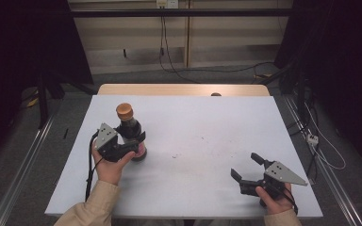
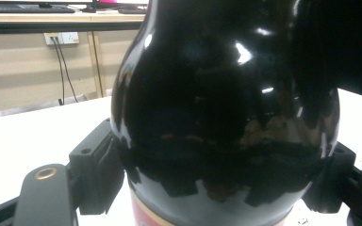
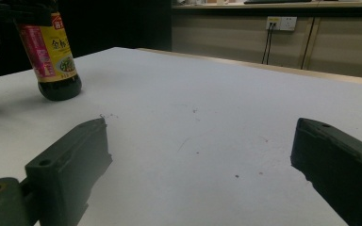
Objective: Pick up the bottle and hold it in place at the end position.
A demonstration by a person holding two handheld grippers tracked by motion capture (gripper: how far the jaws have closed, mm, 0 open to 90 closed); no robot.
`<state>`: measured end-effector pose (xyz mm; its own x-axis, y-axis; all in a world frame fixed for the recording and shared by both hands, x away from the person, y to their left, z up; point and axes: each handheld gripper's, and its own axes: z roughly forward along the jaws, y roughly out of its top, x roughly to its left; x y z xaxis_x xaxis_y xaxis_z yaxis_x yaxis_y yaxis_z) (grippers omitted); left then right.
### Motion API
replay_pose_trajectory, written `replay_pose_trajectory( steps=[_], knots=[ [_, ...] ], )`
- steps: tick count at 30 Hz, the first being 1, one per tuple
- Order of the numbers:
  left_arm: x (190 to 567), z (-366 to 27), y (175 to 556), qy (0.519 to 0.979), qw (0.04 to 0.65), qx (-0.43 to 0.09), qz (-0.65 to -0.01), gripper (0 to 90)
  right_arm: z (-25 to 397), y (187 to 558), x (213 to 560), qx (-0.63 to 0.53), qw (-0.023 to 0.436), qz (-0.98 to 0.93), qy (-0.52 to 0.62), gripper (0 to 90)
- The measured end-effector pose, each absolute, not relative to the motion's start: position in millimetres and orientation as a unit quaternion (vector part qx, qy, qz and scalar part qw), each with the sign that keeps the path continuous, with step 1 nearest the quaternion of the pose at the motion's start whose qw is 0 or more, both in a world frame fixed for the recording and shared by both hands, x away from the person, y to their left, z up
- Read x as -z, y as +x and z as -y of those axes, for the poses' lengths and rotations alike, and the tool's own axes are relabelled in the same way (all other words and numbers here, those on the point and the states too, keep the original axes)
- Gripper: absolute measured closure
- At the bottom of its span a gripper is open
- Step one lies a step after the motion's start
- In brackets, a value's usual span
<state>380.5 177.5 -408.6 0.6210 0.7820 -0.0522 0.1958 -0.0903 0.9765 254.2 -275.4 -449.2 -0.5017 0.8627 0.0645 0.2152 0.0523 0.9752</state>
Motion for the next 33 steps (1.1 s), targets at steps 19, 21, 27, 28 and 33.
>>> replay_pose_trajectory(
  steps=[19,21,27,28,33],
  knots=[
    [406,-174,380,0.703,0.561,-0.261,-0.35,28.8,276,254,449,-0.555,0.291,-0.664,0.407,4.3],
    [406,-173,380,0.702,0.562,-0.26,-0.351,28.9,276,254,449,-0.556,0.291,-0.664,0.406,4.3],
    [403,-170,382,0.703,0.558,-0.263,-0.353,28.9,277,254,449,-0.558,0.29,-0.662,0.407,4.4],
    [403,-170,382,0.704,0.557,-0.263,-0.354,28.8,277,254,449,-0.559,0.29,-0.662,0.407,4.4],
    [402,-168,384,0.703,0.559,-0.256,-0.358,28.7,276,254,449,-0.559,0.29,-0.662,0.406,4.4]
  ],
)
